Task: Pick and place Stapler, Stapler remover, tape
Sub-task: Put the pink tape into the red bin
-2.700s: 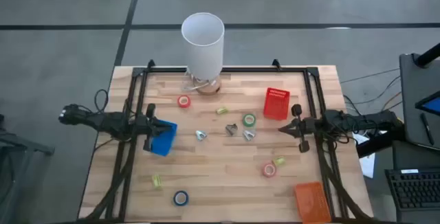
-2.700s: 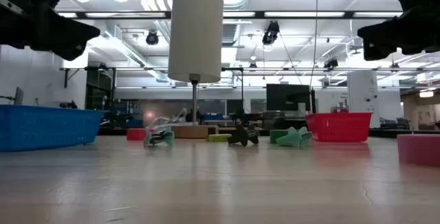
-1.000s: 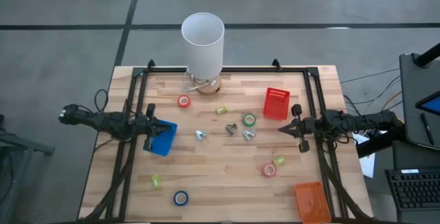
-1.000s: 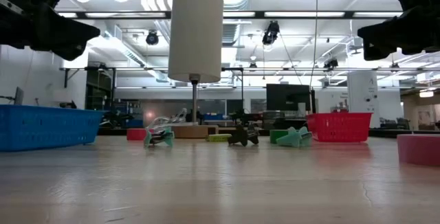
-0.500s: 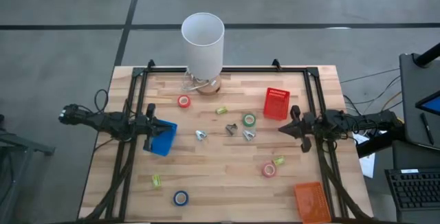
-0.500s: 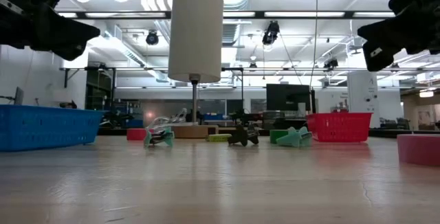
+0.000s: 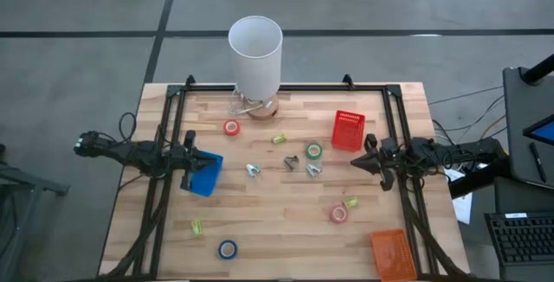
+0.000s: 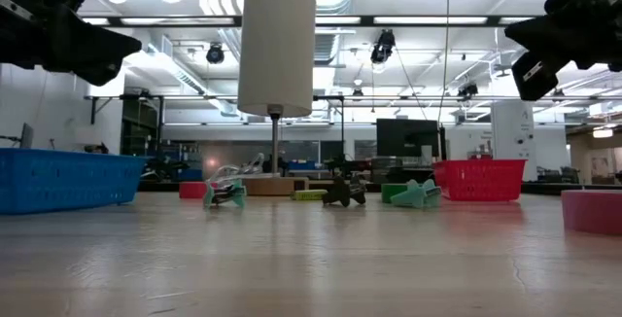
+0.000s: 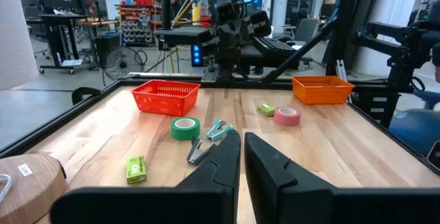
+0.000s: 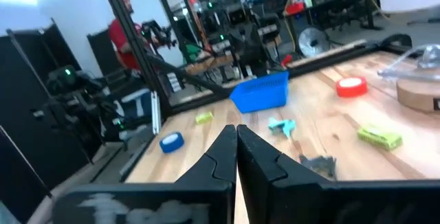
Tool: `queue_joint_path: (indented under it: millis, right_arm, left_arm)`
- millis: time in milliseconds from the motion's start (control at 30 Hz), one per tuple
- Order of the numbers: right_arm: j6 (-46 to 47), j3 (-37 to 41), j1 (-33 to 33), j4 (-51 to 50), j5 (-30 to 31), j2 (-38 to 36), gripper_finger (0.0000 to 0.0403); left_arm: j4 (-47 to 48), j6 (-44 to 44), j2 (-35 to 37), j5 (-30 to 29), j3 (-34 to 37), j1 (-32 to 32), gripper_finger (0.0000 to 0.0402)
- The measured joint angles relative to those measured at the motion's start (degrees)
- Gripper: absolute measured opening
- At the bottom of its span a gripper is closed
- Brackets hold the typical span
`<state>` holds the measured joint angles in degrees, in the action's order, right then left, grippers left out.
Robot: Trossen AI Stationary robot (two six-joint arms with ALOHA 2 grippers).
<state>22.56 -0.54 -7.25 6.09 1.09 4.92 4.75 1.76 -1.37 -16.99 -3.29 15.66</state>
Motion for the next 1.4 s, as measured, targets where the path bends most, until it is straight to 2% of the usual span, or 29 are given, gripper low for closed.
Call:
queue_joint_path:
  millis: [133,300,533,667,933,1100,1200,1400]
  right_arm:
    - [0.90,0.00,0.00,0.27,0.45,2.81,0.0008]
    - [10.64,0.00,-0.06,0.01,-1.99,7.66,0.0008]
    - [17.46,-0.03,-2.96,-0.64,-3.07,19.04,0.0011]
    - [19.76,-1.78,-6.10,-0.59,-3.06,25.86,0.0034]
    - [18.75,-8.51,-12.20,-1.34,-1.52,37.83,0.0117]
    - [12.56,-14.46,-16.59,-1.52,0.61,46.04,0.0163]
    - [9.92,-19.00,-19.30,-4.23,1.81,51.29,0.0177]
    - [7.35,-27.50,-23.46,-17.29,9.52,61.71,0.0178]
  left_arm:
    - [0.00,-0.01,-0.02,0.00,-0.02,0.01,0.0026]
    - [0.00,-0.02,0.00,0.00,-0.02,0.00,0.0026]
    - [0.00,-0.02,0.00,0.01,-0.02,0.00,0.0026]
    - [0.00,-0.02,0.00,0.01,-0.02,0.02,0.0026]
    - [-0.01,-0.01,0.00,0.02,-0.02,0.02,0.0026]
    - [0.00,-0.01,0.00,0.01,-0.02,0.02,0.0026]
    - [-0.02,0.00,-0.01,0.00,-0.02,0.01,0.0026]
    - [0.00,-0.02,0.00,0.02,-0.02,0.01,0.0026]
